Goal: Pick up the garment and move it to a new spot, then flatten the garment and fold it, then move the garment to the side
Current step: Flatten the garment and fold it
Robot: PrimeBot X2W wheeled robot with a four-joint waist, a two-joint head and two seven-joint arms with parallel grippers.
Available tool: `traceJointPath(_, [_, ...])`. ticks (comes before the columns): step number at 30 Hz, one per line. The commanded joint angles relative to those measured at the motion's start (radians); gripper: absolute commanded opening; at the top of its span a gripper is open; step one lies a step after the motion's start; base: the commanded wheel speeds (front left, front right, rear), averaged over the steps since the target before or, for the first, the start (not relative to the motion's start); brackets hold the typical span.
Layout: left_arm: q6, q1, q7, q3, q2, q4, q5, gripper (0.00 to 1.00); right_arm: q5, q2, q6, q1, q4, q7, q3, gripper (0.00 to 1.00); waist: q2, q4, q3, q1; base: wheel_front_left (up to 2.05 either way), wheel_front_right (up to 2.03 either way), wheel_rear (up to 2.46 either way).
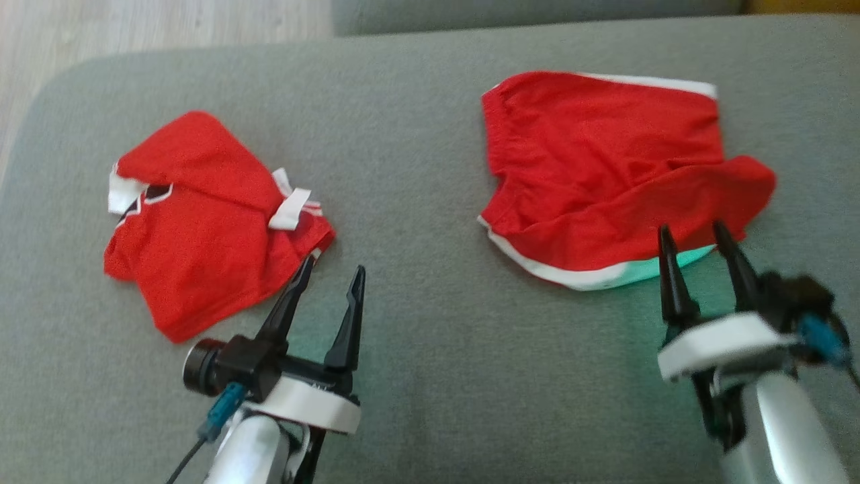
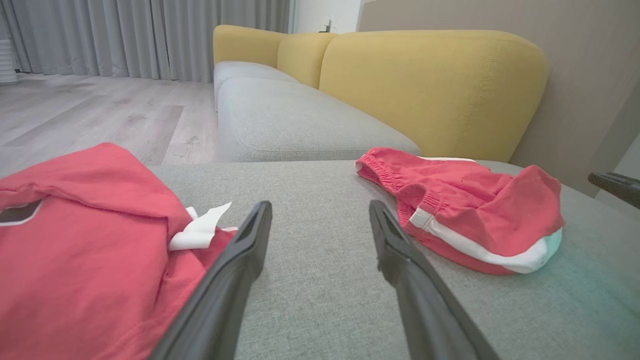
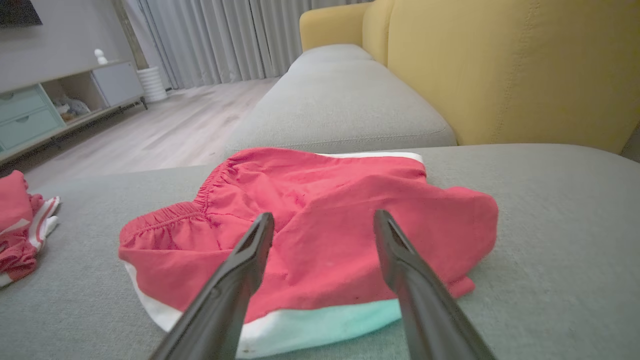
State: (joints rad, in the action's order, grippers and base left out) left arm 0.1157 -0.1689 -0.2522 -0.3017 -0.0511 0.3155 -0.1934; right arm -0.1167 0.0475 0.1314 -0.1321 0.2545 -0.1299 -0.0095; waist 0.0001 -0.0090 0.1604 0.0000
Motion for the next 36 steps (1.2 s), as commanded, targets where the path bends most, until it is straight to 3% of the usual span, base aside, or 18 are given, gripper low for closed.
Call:
traceJointPath(1, [0.005, -0.052, -0.01, 0.017, -0.002, -0.034, 0.007, 1.0, 0.026, 0.003, -0.001, -0.087, -0.047, 0.037, 0.018, 1.0, -0.0001, 0.033, 0.042, 0.0, 0.0, 0.0, 0.0])
traceJointPath(4, [0.006, -0.067, -0.01, 0.008, -0.001, -0.033, 0.007, 1.0, 0.065, 0.003, -0.001, -0.148, -0.05, 0.095, 0.014, 1.0, -0.0001, 0.055, 0.073, 0.0, 0.0, 0.0, 0.0])
traceJointPath(8, [0.009, -0.101, -0.01, -0.015, 0.0, -0.027, 0.003, 1.0, 0.102, 0.014, -0.001, -0.306, -0.001, 0.249, 0.004, 1.0, -0.0001, 0.107, 0.135, 0.0, 0.0, 0.0, 0.0])
traceJointPath(17, [0.011, -0.15, -0.01, -0.086, 0.001, -0.019, -0.051, 1.0, 0.032, 0.115, -0.001, -0.625, 0.324, 0.62, 0.064, 1.0, -0.0001, 0.221, 0.207, 0.0, 0.0, 0.0, 0.0])
traceJointPath(21, [0.001, -0.158, -0.01, -0.114, 0.001, -0.018, -0.076, 1.0, 0.012, 0.18, -0.001, -0.717, 0.473, 0.738, 0.146, 1.0, -0.0001, 0.267, 0.214, 0.0, 0.0, 0.0, 0.0])
traceJointPath(29, [-0.013, -0.158, -0.01, -0.136, 0.001, -0.021, -0.093, 1.0, -0.032, 0.25, -0.001, -0.772, 0.623, 0.898, 0.284, 1.0, -0.0001, 0.298, 0.219, 0.0, 0.0, 0.0, 0.0])
traceJointPath(30, [-0.014, -0.158, -0.01, -0.137, 0.001, -0.021, -0.094, 1.0, -0.045, 0.255, -0.001, -0.774, 0.633, 0.917, 0.296, 0.87, -0.0001, 0.299, 0.22, 0.0, 0.0, 0.0, 0.0])
traceJointPath(32, [-0.016, -0.159, -0.01, -0.14, 0.001, -0.021, -0.097, 1.0, -0.073, 0.265, -0.001, -0.777, 0.647, 0.95, 0.316, 0.15, -0.0001, 0.301, 0.221, 0.0, 0.0, 0.0, 0.0])
traceJointPath(33, [-0.017, -0.161, -0.01, -0.14, 0.001, -0.02, -0.098, 1.0, -0.087, 0.27, -0.001, -0.778, 0.649, 0.961, 0.326, 0.0, -0.0001, 0.301, 0.221, 0.0, 0.0, 0.0, 0.0])
traceJointPath(36, [-0.019, -0.168, -0.01, -0.139, 0.001, -0.02, -0.098, 1.0, -0.124, 0.284, -0.001, -0.785, 0.64, 0.961, 0.346, 0.0, -0.0001, 0.3, 0.224, 0.0, 0.0, 0.0, 0.0])
